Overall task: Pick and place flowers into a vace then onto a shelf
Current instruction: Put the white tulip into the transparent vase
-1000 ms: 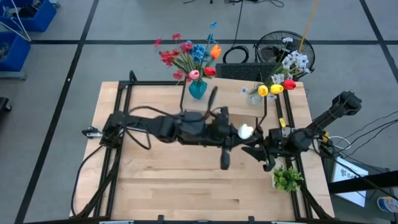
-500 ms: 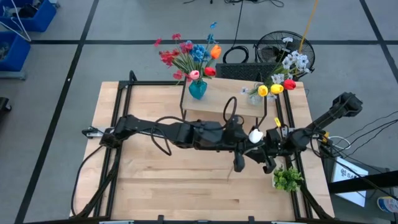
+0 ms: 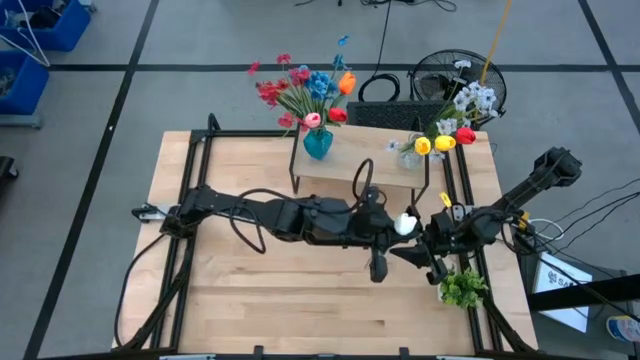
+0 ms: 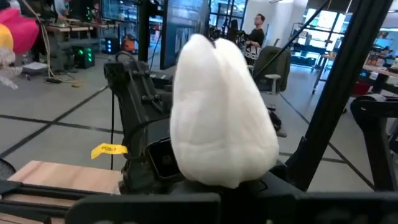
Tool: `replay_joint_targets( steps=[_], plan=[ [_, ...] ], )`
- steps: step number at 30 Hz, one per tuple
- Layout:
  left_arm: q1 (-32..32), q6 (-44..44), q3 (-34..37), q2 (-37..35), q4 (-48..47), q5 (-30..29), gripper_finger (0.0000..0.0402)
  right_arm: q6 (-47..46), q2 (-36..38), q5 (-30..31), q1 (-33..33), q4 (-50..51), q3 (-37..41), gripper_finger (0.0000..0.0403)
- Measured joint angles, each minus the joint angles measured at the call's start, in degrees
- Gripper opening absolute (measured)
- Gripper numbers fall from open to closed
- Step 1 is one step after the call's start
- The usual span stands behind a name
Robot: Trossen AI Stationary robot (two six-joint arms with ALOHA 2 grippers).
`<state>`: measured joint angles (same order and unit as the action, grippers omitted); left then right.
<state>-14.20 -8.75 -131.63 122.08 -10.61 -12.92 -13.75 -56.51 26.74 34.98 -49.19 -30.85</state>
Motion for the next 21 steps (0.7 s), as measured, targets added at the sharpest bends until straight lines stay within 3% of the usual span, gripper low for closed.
replay_joint_targets(
  steps=[11, 21],
  plan=[
    [0.75, 0.76, 0.00, 0.00, -0.22, -2.50, 0.0001, 4.55, -0.02, 0.00, -0.52, -4.42, 0.02, 0.0113],
    [2.36, -0.93, 0.00, 0.59, -0.42, 0.75, 0.0002, 6.96, -0.04, 0.10, -2.95, -5.45, 0.04, 0.0111]
  ],
)
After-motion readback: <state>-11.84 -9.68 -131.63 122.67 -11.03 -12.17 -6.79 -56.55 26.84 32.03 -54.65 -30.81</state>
